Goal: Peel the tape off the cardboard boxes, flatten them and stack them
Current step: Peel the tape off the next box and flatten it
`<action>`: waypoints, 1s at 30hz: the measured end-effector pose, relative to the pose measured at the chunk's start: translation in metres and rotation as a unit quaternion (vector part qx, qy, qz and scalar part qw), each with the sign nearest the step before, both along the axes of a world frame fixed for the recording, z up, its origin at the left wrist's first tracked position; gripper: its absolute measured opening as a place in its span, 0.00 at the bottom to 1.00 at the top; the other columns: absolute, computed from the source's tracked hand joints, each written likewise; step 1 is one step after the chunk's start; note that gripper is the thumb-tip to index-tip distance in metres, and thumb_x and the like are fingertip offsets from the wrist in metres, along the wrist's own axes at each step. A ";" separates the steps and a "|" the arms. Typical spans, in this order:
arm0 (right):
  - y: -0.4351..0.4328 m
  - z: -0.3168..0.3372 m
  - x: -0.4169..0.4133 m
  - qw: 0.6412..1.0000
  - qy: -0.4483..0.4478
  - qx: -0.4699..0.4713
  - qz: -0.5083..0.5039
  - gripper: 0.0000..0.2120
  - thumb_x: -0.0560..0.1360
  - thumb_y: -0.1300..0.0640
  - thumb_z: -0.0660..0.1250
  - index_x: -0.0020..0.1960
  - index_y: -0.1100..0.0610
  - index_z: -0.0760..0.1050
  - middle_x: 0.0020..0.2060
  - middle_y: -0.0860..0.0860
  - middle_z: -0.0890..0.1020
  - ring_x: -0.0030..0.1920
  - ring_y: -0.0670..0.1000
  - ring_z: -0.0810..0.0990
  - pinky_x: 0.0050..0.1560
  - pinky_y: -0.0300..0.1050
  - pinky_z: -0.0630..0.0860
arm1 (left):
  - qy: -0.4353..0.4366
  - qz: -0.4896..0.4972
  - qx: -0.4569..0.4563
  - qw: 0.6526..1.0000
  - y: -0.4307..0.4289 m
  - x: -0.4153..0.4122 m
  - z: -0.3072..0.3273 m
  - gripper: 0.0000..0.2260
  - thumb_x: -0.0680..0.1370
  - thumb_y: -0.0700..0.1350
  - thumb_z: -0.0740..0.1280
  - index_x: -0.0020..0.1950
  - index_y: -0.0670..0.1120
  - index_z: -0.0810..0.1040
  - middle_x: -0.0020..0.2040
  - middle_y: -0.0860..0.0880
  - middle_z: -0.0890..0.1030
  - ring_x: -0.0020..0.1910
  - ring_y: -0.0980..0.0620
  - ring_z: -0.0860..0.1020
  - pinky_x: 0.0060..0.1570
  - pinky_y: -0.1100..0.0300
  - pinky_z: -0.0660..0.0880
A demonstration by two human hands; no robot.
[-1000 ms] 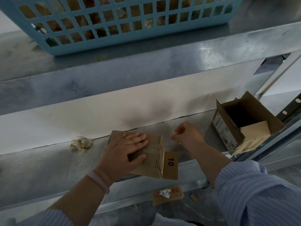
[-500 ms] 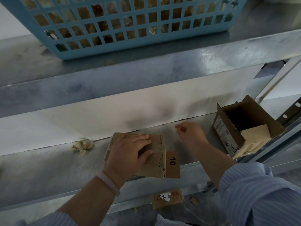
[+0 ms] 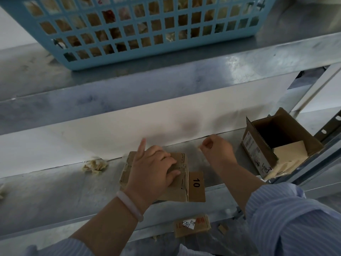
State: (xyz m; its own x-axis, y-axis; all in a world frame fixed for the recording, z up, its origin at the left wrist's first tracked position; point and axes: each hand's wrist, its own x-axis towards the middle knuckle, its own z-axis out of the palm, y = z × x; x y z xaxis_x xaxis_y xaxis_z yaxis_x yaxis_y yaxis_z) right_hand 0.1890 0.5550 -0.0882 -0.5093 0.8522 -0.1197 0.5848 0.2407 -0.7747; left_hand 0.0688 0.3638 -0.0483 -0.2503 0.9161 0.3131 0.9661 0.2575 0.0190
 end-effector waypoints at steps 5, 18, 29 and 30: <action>0.005 -0.002 0.001 1.000 0.015 -0.007 -0.017 0.02 0.78 0.57 0.68 0.47 0.54 0.75 0.40 0.48 0.79 0.37 0.42 0.75 0.31 0.34 0.68 | -0.028 -0.078 0.004 0.997 0.005 0.001 -0.003 0.12 0.76 0.55 0.61 0.48 0.55 0.83 0.48 0.58 0.81 0.48 0.52 0.78 0.51 0.52 0.75; 0.013 -0.010 -0.005 1.000 -0.010 -0.013 0.020 0.08 0.75 0.61 0.68 0.51 0.52 0.73 0.42 0.49 0.79 0.42 0.50 0.78 0.36 0.39 0.72 | -0.023 -0.106 0.038 0.993 0.009 0.005 -0.004 0.09 0.76 0.48 0.64 0.41 0.48 0.82 0.40 0.53 0.80 0.38 0.51 0.78 0.33 0.55 0.76; 0.012 -0.011 -0.001 1.000 -0.002 -0.007 0.017 0.06 0.74 0.59 0.71 0.42 0.50 0.77 0.38 0.46 0.78 0.38 0.44 0.76 0.34 0.33 0.68 | -0.063 -0.087 0.024 0.994 0.006 0.003 -0.004 0.07 0.76 0.50 0.65 0.45 0.52 0.83 0.43 0.57 0.81 0.41 0.55 0.79 0.37 0.59 0.76; 0.013 -0.011 -0.001 1.000 -0.002 -0.010 0.008 0.05 0.74 0.57 0.71 0.42 0.50 0.76 0.38 0.46 0.78 0.38 0.45 0.76 0.34 0.34 0.68 | -0.065 -0.086 0.024 0.994 0.005 0.004 -0.004 0.07 0.76 0.50 0.65 0.45 0.52 0.83 0.44 0.58 0.81 0.41 0.56 0.79 0.37 0.59 0.76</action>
State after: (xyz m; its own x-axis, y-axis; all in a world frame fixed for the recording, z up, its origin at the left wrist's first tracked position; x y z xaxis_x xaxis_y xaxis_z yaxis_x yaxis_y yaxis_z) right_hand 0.1880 0.5682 -0.0990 -0.5225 0.8413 -0.1389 0.5846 0.2349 -0.7766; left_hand 0.0724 0.3690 -0.0519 -0.1329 0.9336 0.3328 0.9842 0.0846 0.1557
